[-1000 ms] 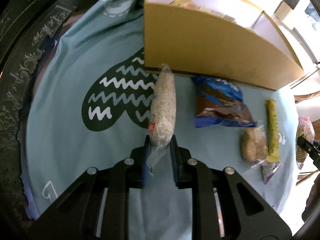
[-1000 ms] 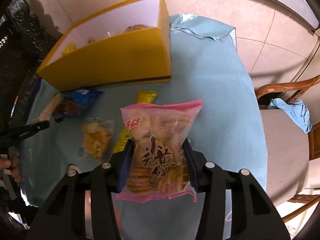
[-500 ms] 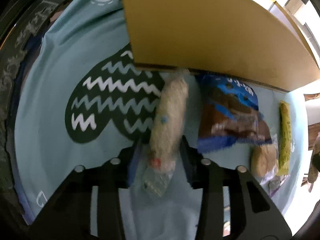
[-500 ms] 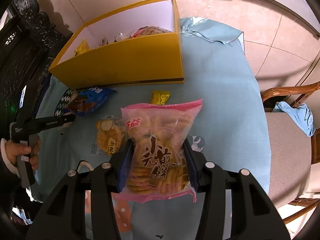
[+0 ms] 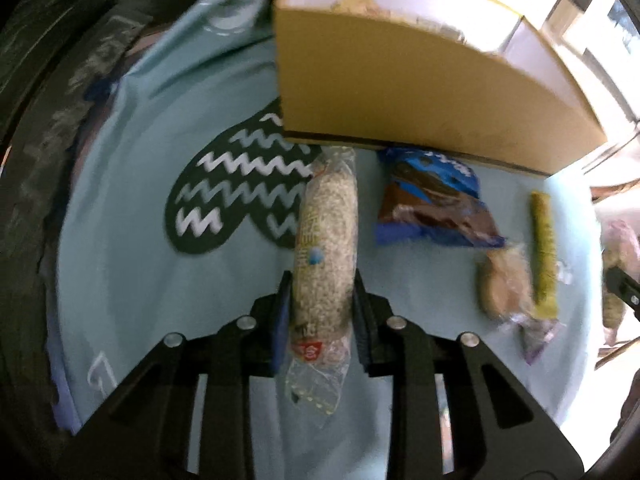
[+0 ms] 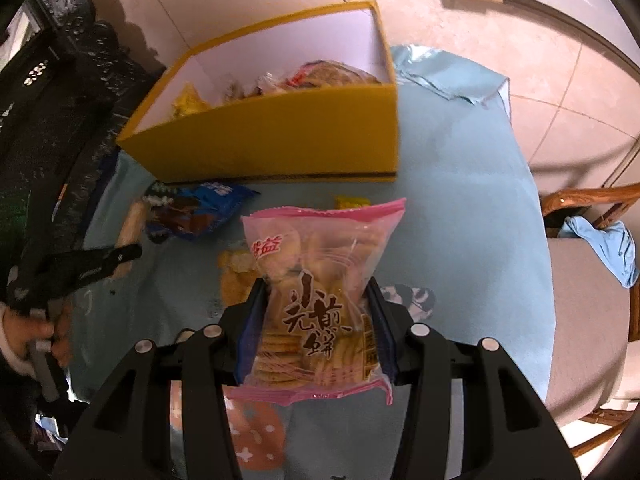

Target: Organize snacks

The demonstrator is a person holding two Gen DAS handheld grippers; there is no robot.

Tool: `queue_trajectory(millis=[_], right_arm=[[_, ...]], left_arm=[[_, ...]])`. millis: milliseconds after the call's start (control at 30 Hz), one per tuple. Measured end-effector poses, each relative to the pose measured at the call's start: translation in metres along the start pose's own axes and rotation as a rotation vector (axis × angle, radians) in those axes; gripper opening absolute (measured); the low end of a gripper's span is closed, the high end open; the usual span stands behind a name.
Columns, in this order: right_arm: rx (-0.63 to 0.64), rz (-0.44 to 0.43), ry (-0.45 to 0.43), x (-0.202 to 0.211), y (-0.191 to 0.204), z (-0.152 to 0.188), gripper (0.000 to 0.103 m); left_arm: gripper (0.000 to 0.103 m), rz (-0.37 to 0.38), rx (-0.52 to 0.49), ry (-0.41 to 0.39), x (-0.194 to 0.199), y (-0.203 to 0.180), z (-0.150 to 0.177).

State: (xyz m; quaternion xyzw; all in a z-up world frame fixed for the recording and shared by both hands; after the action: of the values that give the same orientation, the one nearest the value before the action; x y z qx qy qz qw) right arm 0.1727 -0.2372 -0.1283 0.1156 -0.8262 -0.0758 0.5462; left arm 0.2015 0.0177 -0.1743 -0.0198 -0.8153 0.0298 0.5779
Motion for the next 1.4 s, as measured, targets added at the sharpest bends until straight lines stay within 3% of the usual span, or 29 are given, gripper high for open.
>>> queue_trajectory(millis=[333, 600, 1033, 1233, 1333, 1400], right_arm=[[0.056, -0.06, -0.093, 0.043, 0.034, -0.022, 0.049], [0.063, -0.063, -0.161, 0.067, 0.043, -0.045, 0.049], [0.054, -0.045, -0.269, 0.074, 0.051, -0.128, 0.049], [0.04, -0.035, -0.272, 0.053, 0.053, -0.168, 0.049], [0.044, -0.059, -0.274, 0.049, 0.055, -0.171, 0.049], [0.054, -0.074, -0.263, 0.045, 0.056, -0.163, 0.049]], left_arm=[[0.027, 0.039, 0.0, -0.138, 0.098, -0.016, -0.022], [0.027, 0.057, -0.032, -0.19, 0.127, -0.043, -0.042], [0.021, 0.087, -0.054, -0.273, 0.135, -0.068, -0.113], [0.015, 0.069, -0.044, -0.289, 0.118, -0.067, -0.164], [0.015, 0.058, -0.021, -0.296, 0.113, -0.058, -0.171], [0.033, 0.038, -0.017, -0.287, 0.105, -0.048, -0.155]])
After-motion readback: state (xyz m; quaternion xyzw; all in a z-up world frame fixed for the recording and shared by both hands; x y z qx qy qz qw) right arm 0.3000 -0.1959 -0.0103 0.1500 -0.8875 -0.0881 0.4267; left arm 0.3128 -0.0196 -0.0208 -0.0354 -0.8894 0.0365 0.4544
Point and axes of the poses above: each gripper's, at about its wrist camera, not at the fingertips, and x roughly against the way its jaws point, y to its left, z to its underside, the point moved 10 cm from there along -x, roughly the way its jaws point
